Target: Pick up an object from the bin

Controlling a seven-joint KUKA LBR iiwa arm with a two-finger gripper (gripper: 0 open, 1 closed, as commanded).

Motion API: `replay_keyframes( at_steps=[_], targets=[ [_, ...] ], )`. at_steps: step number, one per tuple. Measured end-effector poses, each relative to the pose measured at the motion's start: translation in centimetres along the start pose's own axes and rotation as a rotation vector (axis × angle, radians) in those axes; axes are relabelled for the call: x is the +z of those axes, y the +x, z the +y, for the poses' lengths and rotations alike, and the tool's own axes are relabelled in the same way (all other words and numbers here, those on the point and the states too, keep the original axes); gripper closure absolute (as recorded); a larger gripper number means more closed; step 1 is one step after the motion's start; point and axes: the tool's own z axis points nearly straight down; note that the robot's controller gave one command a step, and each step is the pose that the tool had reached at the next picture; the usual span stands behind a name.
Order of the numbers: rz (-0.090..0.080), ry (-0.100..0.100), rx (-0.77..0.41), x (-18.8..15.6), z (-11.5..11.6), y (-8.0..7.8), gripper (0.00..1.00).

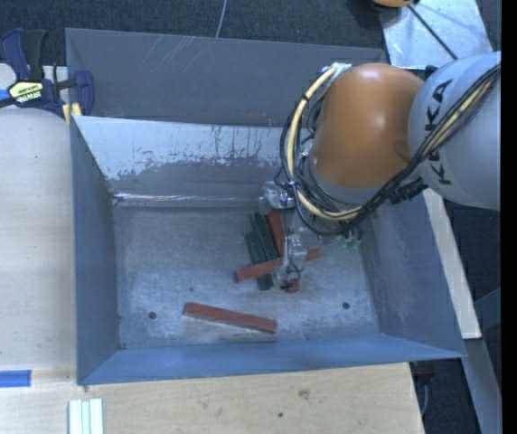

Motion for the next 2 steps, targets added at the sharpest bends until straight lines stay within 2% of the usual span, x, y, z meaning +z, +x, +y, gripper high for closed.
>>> replay_keyframes(
  at_steps=[1, 2],
  targets=[
    [0.0, 0.0, -0.11, 6.6, -3.3, -2.9, 0.0],
    [0.012, 0.002, -0.154, 9.5, -1.6, -3.1, 0.0]
  ],
)
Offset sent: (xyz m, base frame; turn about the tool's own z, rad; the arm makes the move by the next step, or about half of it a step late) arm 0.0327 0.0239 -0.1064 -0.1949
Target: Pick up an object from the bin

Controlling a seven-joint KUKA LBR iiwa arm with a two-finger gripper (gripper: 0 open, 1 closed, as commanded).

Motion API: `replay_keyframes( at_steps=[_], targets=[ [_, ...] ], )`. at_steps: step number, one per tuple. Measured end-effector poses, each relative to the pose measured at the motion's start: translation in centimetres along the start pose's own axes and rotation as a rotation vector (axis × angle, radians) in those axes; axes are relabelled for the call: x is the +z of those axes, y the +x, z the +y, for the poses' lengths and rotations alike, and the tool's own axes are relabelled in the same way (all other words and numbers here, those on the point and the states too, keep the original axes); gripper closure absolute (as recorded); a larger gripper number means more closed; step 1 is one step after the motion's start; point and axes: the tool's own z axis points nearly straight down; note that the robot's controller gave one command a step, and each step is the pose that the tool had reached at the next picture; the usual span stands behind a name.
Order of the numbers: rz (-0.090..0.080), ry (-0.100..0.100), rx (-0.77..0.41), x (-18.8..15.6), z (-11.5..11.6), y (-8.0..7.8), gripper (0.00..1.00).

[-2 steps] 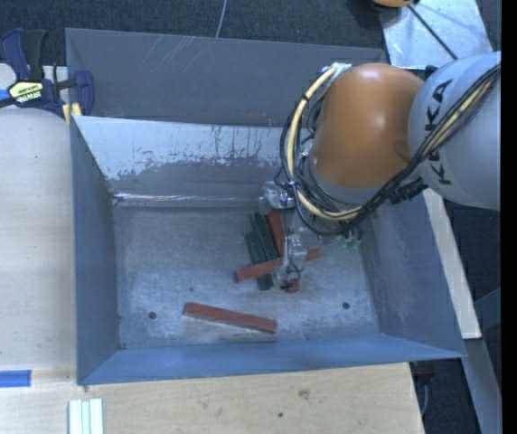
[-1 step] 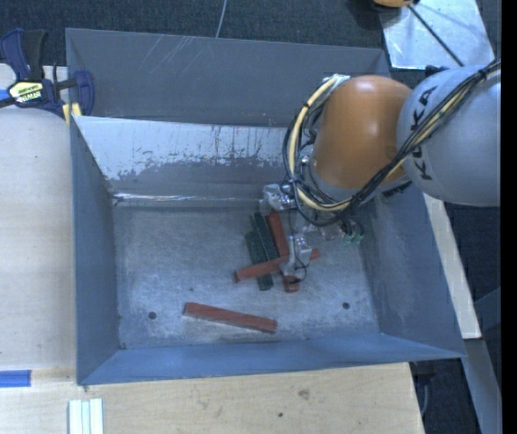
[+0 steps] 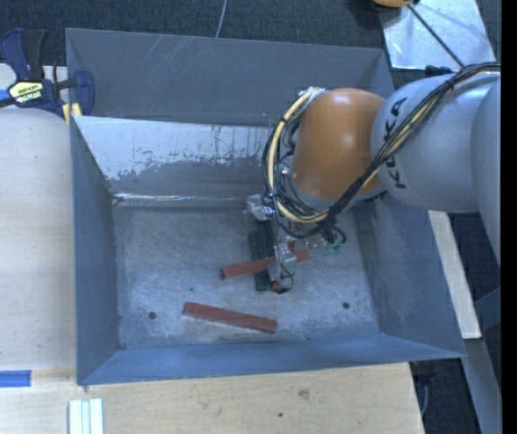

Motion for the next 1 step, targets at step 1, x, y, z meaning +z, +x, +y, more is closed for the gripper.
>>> replay_keyframes(
  at_steps=[1],
  targets=[
    [-0.016, 0.0, 0.027, 1.85, -4.63, 3.35, 1.0]
  ],
)
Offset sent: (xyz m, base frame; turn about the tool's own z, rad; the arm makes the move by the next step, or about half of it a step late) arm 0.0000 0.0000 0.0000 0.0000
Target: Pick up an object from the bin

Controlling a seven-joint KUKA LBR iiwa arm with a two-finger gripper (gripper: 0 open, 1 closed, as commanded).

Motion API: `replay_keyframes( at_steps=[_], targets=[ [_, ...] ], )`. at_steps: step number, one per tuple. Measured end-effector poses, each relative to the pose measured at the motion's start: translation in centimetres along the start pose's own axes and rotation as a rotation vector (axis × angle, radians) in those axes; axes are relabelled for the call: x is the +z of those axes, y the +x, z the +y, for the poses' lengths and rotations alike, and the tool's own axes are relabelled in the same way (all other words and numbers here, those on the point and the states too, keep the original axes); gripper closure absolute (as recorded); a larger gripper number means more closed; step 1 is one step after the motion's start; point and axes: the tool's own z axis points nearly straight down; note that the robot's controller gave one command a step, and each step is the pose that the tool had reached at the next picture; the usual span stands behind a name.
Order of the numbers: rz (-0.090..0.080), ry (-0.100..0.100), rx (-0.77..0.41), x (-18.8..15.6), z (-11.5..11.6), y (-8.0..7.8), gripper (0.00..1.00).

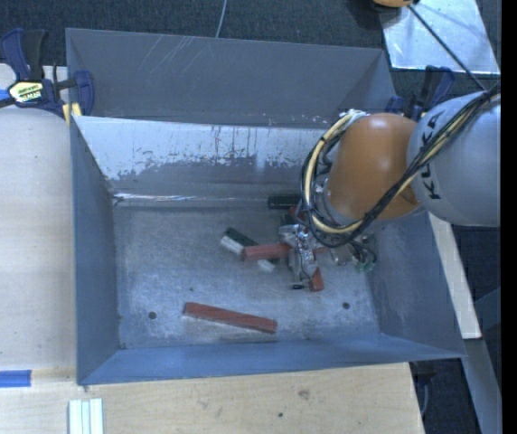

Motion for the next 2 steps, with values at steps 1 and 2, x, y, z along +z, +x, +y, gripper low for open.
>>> replay_keyframes(
  at_steps=[1, 2],
  targets=[
    [0.0, 0.0, 0.001, 0.0, 0.0, 0.0, 1.0],
    [0.018, -0.004, -0.022, -4.1, 0.1, 0.6, 1.0]
  ],
)
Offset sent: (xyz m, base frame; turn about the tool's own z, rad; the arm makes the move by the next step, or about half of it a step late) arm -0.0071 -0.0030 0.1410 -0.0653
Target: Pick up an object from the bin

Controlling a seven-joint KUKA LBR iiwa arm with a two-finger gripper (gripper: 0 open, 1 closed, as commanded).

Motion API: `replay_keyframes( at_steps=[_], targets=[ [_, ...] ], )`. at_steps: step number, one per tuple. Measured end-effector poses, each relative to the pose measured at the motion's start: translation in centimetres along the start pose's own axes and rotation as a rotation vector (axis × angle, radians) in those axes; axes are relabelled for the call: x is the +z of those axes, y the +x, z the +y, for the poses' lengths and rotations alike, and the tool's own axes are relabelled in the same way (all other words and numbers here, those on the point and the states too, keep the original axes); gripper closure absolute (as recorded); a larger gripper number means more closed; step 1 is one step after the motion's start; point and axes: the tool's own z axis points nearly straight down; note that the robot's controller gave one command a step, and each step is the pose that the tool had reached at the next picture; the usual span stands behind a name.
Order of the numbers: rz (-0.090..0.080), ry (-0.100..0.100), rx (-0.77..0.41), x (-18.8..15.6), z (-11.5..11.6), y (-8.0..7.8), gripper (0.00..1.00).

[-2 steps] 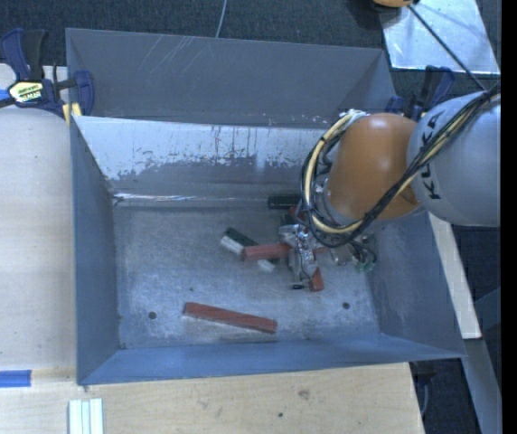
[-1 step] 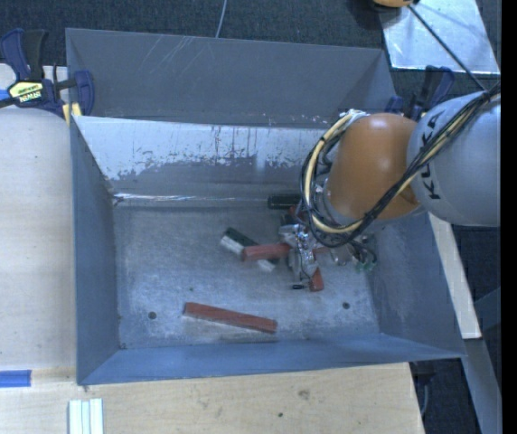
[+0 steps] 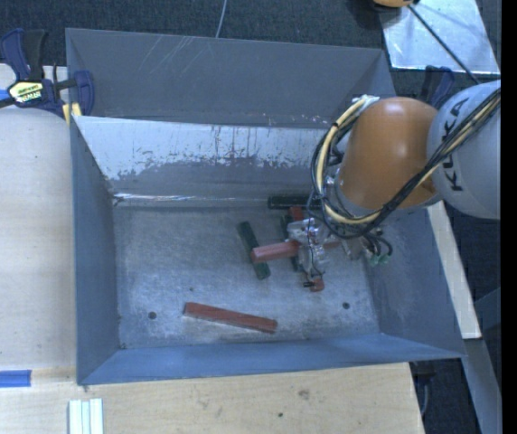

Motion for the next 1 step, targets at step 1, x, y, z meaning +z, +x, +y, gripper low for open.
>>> replay_keyframes(
  at_steps=[1],
  targets=[
    [-0.017, 0.003, 0.135, -18.77, 2.65, -2.69, 1.0]
  ],
)
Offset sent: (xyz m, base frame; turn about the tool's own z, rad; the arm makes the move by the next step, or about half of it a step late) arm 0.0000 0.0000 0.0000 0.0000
